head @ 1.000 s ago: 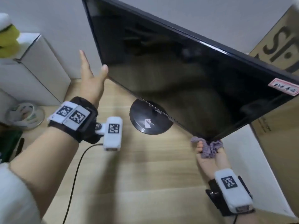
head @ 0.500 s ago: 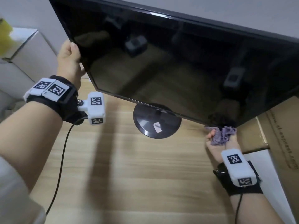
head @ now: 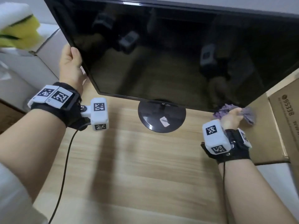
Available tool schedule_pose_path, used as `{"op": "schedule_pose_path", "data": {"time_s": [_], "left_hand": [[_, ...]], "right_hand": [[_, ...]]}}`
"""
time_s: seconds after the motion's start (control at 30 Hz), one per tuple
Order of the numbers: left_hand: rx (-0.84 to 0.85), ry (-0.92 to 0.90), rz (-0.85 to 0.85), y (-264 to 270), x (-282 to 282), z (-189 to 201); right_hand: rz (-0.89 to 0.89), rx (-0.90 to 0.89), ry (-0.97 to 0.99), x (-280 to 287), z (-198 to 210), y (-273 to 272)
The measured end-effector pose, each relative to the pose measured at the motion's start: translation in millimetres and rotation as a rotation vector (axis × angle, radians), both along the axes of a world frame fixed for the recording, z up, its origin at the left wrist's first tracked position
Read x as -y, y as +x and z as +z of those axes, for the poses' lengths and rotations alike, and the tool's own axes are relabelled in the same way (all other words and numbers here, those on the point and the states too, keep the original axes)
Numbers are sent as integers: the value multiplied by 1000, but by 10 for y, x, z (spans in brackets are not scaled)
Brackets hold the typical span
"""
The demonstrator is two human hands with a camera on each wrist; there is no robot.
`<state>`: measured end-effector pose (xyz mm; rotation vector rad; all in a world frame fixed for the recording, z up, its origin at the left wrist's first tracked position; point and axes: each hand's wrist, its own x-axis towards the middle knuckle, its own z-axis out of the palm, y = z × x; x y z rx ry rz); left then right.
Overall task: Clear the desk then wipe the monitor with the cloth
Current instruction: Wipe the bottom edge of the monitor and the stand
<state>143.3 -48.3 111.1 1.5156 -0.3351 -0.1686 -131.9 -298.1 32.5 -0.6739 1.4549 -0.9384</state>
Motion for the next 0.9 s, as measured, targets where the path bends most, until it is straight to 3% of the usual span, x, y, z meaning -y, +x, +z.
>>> {"op": "schedule_pose_path", "data": {"time_s": [0.17, 0.33, 0.5, 0.6, 0.77, 0.83, 0.9], "left_hand": [[54, 53, -5, 74, -60, -51], [69, 65, -37, 107, -80, -80], [36, 61, -71, 187, -37, -69], [12, -33, -104, 257, 18, -102], [-60, -249, -152, 287, 111, -156], [-86, -280, -151, 321, 138, -147], [-99, -304, -151, 356, 160, -129]], "right_hand": [[91, -196, -251, -560, -82, 515], [430, -174, -259, -1207, -212, 988], [755, -122, -371, -1479, -234, 846], [710, -92, -353, -1426, -340, 553], [304, 88, -214, -1193, -445, 210], [348, -57, -240, -1034, -500, 221], [534, -319, -256, -852, -580, 346]]}}
